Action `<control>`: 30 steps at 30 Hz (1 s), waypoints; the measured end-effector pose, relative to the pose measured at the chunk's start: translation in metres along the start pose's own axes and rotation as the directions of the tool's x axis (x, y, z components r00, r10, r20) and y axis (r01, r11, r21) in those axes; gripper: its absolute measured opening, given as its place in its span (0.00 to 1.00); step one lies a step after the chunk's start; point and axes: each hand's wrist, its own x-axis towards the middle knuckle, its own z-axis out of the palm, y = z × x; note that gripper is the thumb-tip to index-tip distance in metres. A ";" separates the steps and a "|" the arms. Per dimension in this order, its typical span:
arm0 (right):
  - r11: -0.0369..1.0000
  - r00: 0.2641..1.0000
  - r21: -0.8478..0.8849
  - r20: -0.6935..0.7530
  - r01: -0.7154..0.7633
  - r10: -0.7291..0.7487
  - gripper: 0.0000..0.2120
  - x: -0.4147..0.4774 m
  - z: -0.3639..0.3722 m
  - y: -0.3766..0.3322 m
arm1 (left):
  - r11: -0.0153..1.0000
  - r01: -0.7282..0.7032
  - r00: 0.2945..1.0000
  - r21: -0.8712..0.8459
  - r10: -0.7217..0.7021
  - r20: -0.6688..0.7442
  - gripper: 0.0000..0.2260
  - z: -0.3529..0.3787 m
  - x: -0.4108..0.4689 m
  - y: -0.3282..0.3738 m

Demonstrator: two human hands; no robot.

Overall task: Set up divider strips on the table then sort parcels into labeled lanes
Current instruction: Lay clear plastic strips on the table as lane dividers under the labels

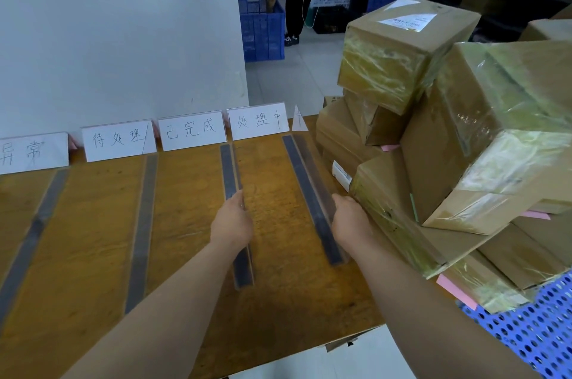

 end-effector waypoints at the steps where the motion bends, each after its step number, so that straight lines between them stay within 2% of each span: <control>1: 1.000 1.000 0.021 0.001 0.006 -0.006 0.24 0.002 0.000 0.003 | 1.000 -0.004 1.000 -0.010 0.004 -0.003 0.14 0.001 0.001 -0.001; 7: 0.980 1.000 0.197 0.020 0.004 -0.008 0.32 0.003 0.003 0.014 | 0.999 -0.016 1.000 -0.034 0.015 -0.021 0.15 0.002 0.001 -0.003; 12: 0.917 0.999 0.398 -0.013 -0.036 0.045 0.24 0.005 0.006 0.017 | 0.999 -0.017 0.999 -0.038 0.016 -0.036 0.14 0.004 0.001 -0.005; 30: 0.917 0.981 0.395 -0.151 -0.056 0.125 0.20 0.009 0.017 0.017 | 1.000 0.011 1.000 -0.025 -0.010 0.016 0.18 0.001 -0.001 -0.007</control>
